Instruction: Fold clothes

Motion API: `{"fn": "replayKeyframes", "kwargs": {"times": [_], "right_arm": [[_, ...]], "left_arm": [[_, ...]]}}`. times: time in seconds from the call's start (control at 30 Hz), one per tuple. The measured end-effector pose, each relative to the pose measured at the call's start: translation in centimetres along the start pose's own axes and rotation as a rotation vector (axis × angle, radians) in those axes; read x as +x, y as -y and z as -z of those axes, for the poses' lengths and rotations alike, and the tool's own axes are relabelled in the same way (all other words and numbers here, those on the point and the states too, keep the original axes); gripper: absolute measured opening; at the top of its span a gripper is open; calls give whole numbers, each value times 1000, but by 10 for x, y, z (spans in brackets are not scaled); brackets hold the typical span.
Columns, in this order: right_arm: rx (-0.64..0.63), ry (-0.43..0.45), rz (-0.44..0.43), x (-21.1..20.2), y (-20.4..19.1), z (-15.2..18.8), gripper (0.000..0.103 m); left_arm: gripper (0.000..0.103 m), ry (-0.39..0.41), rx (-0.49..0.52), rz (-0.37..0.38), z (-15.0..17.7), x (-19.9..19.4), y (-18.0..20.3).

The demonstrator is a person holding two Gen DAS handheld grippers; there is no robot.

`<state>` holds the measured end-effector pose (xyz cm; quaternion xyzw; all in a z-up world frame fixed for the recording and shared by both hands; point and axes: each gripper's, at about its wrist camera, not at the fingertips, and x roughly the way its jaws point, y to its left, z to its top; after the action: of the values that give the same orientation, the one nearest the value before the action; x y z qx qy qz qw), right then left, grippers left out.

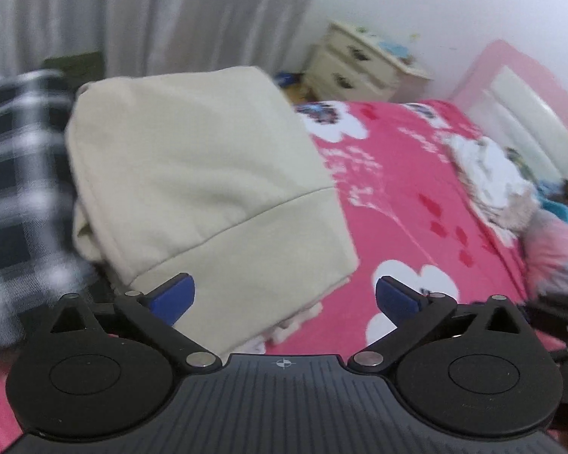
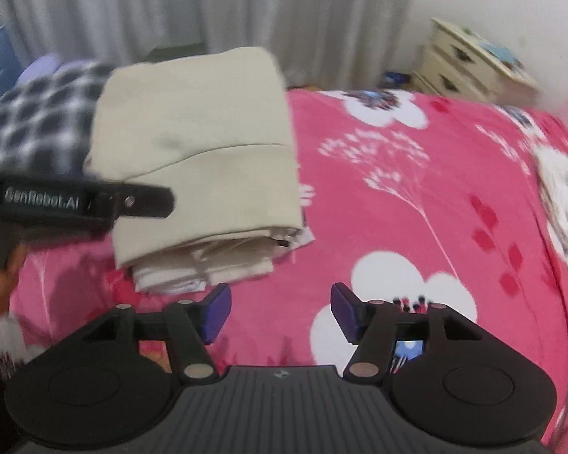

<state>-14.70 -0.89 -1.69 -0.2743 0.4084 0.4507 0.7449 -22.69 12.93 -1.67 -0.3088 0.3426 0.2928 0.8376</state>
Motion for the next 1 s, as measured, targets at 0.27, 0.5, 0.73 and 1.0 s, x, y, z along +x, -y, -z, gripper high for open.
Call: {"fn": "replayKeyframes", "kwargs": {"times": [0.27, 0.5, 0.73, 1.0], "right_arm": [[103, 62, 58, -10, 8, -6, 65], [128, 54, 83, -5, 11, -10, 67], [120, 39, 80, 1, 5, -3, 69], [108, 61, 107, -2, 8, 3, 72]], "left_arm": [[103, 120, -207, -208, -3, -7, 1], [101, 134, -256, -300, 9, -6, 0], [97, 89, -275, -305, 15, -5, -5], [95, 11, -287, -293, 30, 1, -4]]}}
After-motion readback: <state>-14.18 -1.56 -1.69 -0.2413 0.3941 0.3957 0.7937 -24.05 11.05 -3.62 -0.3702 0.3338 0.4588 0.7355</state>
